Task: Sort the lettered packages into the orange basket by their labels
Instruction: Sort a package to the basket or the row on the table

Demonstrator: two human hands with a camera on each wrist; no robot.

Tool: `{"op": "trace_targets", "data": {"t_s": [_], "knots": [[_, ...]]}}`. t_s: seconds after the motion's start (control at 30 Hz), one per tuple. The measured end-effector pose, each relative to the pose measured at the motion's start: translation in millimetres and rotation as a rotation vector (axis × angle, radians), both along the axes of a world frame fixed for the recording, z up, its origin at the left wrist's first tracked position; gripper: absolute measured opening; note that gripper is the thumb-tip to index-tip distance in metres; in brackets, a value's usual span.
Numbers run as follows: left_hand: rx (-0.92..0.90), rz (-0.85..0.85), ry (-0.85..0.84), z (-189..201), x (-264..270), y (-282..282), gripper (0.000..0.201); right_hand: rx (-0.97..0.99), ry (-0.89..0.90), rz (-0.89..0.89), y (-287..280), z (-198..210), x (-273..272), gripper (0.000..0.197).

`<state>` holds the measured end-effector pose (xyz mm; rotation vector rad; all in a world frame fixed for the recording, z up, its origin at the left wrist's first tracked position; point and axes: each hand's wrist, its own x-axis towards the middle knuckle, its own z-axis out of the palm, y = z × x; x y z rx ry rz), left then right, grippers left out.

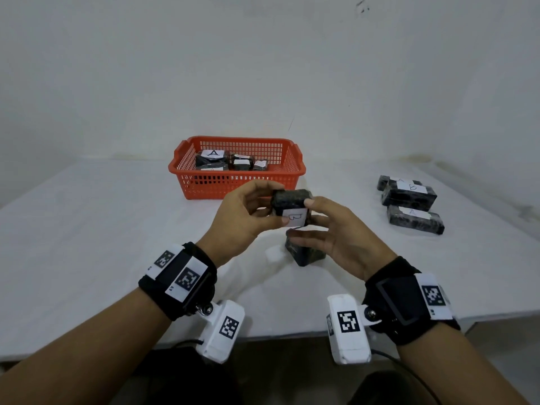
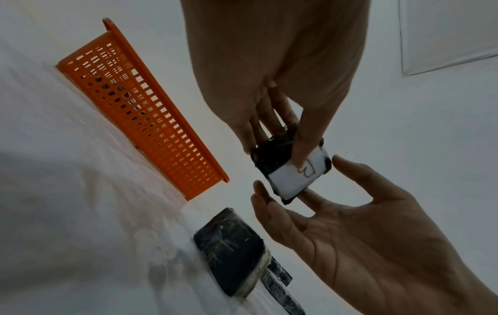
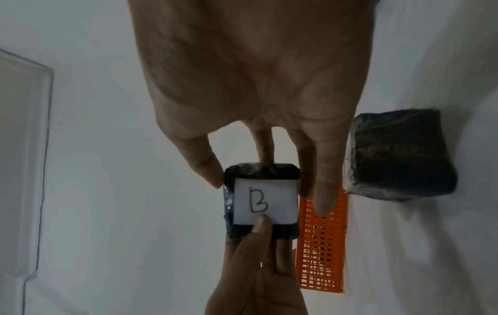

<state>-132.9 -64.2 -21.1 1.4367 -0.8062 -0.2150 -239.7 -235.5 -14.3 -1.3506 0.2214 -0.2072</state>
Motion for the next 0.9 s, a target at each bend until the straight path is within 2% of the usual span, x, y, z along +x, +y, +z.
{"op": "trace_targets", "data": {"t_s": [0.07, 0.17, 0.23, 0.33, 0.43, 0.5, 0.67, 0.9], "knots": [[0.017, -0.024, -0.053, 0.5, 0.0, 1.8, 0.049, 0.022, -0.021, -0.008, 1.3, -1.2, 0.8, 0.028], [0.058, -0.057, -0.088, -2.4, -1.0, 2.9, 0.054, -0.079, -0.078, -0.054, 0.5, -4.1, 5.4, 0.029], [0.103, -0.072, -0.017, -2.5, -3.7, 1.5, 0.056, -0.120, -0.110, -0.077, -0.6, -5.1, 6.7, 0.026], [0.187, -0.077, 0.062, -2.9, -6.4, -0.5, 0.039, -0.181, -0.128, -0.073, -1.6, -6.6, 5.9, 0.025], [0.144, -0.017, 0.075, -1.9, -6.3, -1.3, 0.026, -0.172, -0.124, -0.020, -1.2, -5.3, 3.0, 0.024], [0.127, -0.013, 0.094, 0.9, -4.6, -1.2, 0.026, -0.151, -0.126, 0.009, 0.2, -3.6, 2.4, 0.026], [0.132, -0.116, 0.160, 3.4, -1.4, 2.6, 0.031, -0.203, -0.139, -0.080, 0.4, -4.2, 7.4, 0.020], [0.121, -0.021, 0.108, 4.9, -2.0, 2.8, 0.024, -0.206, -0.129, -0.062, -0.7, -2.7, 6.3, 0.026]]}}
